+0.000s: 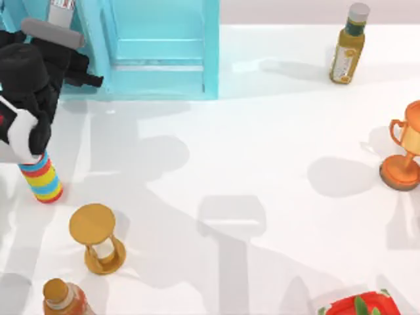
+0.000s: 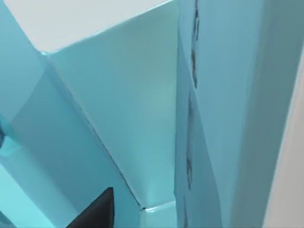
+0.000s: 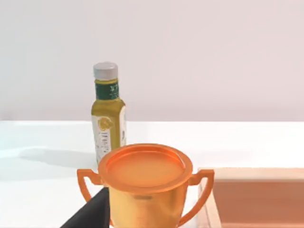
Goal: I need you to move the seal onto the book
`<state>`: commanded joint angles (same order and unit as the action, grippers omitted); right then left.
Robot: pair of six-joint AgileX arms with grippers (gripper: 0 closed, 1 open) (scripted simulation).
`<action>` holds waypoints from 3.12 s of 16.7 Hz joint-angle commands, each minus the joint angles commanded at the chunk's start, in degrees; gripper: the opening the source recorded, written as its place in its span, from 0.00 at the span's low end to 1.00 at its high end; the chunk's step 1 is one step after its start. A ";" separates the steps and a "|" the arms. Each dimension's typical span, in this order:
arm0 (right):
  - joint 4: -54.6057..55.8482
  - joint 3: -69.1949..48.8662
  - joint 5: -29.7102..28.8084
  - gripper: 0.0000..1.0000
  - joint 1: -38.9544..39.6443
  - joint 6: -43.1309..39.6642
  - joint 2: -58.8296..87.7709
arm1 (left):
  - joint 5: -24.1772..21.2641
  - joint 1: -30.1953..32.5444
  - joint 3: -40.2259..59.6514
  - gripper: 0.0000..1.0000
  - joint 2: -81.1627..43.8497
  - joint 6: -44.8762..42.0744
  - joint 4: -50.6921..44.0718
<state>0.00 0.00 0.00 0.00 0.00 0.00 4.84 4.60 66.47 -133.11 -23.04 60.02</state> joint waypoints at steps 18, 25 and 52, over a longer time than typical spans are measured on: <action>0.00 0.00 0.00 1.00 0.00 0.00 0.00 | 0.00 0.00 0.00 0.00 0.00 0.00 0.00; 0.00 0.00 0.00 1.00 0.00 0.00 0.00 | 0.04 -0.28 -0.29 0.00 -0.08 -0.21 -0.09; 0.00 0.00 0.00 1.00 0.00 0.00 0.00 | 3.13 1.78 -27.20 0.00 69.20 0.01 -42.45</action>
<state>0.00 0.00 0.00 0.00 0.00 0.00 7.97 6.38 39.27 -63.91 -23.03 17.57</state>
